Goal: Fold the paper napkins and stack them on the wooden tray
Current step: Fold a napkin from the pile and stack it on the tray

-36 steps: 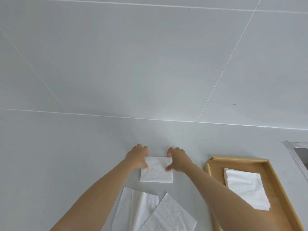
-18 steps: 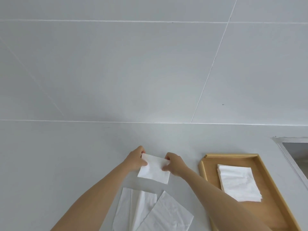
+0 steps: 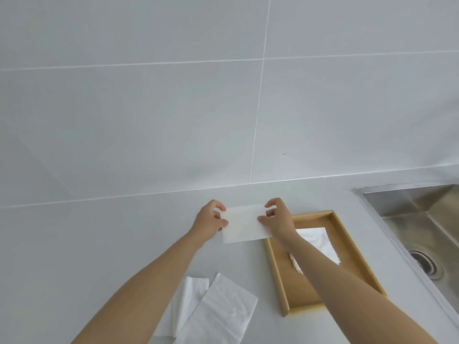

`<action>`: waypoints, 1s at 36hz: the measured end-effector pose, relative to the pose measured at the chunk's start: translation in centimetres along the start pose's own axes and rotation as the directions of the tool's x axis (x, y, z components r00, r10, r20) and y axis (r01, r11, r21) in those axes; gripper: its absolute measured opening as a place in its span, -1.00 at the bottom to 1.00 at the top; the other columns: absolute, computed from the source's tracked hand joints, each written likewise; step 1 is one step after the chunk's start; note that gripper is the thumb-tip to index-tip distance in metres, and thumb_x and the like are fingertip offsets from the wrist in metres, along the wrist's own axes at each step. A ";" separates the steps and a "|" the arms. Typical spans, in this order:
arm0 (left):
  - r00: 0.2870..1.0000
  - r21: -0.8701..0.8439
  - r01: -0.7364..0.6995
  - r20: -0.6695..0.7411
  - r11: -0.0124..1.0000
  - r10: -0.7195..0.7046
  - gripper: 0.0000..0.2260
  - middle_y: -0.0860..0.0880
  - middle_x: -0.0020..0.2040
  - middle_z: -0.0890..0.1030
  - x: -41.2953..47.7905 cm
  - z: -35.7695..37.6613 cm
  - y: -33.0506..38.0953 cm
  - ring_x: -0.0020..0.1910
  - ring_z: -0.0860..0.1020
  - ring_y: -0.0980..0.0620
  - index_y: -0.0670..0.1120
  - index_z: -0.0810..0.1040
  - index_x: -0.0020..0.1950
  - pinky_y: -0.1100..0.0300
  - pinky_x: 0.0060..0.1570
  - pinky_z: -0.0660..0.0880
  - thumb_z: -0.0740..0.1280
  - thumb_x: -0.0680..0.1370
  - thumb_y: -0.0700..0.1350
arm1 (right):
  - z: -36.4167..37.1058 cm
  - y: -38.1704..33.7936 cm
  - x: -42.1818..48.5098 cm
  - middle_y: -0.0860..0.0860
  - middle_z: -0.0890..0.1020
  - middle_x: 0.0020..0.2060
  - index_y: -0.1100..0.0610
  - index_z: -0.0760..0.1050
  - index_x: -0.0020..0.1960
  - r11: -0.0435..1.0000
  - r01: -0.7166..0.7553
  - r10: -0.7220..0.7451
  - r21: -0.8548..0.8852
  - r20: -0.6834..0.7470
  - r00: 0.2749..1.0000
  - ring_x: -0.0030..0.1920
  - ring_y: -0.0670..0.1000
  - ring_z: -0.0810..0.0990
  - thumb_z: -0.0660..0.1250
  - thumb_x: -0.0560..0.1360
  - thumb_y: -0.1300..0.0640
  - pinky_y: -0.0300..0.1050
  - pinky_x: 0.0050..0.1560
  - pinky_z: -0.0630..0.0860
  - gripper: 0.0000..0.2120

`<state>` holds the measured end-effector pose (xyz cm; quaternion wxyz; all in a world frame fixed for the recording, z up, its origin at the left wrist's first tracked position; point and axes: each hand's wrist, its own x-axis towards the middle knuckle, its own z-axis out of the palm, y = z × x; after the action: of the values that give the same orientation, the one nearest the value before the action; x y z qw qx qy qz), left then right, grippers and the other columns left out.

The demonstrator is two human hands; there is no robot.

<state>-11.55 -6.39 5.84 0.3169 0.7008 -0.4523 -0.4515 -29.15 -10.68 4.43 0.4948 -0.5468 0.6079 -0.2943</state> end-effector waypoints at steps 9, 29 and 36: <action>0.992 0.039 -0.023 0.128 0.999 0.018 -0.64 -0.15 0.12 0.53 -0.5 8.1 1.9 -0.01 0.52 -0.07 -0.19 0.51 0.23 0.21 -0.06 0.46 0.31 0.44 -0.36 | -7.1 3.6 -1.5 -0.04 0.46 -0.22 0.19 0.55 -0.02 0.996 -0.065 0.057 -0.064 -0.120 0.991 -0.12 0.02 0.42 0.22 0.49 0.33 -0.29 -0.35 0.29 -0.82; 0.974 0.304 -0.101 0.226 0.947 0.032 -0.47 -0.09 0.47 0.30 1.3 17.3 2.3 0.48 0.19 -0.05 -0.14 0.26 0.45 0.21 0.38 0.19 0.27 0.50 -0.33 | -12.4 9.4 0.2 0.06 0.44 0.35 0.13 0.35 0.37 0.889 -0.182 0.146 -0.419 -0.119 0.982 0.22 0.08 0.50 0.04 0.50 0.43 -0.23 -0.09 0.39 -0.51; 0.971 0.363 -0.106 0.239 0.926 0.018 -0.46 -0.09 0.47 0.29 2.1 18.2 1.7 0.47 0.23 -0.03 -0.16 0.25 0.45 0.21 0.39 0.21 0.27 0.49 -0.34 | -12.8 10.5 1.6 0.09 0.46 0.32 0.12 0.33 0.38 0.859 -0.181 0.161 -0.480 -0.083 0.983 -0.06 0.00 0.42 0.02 0.50 0.42 -0.33 -0.41 0.29 -0.50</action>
<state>-28.48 -9.68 -0.57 0.1376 0.6761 -0.5856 -0.4254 -44.76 -12.15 -1.13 0.3538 -0.5913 0.7180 -0.0984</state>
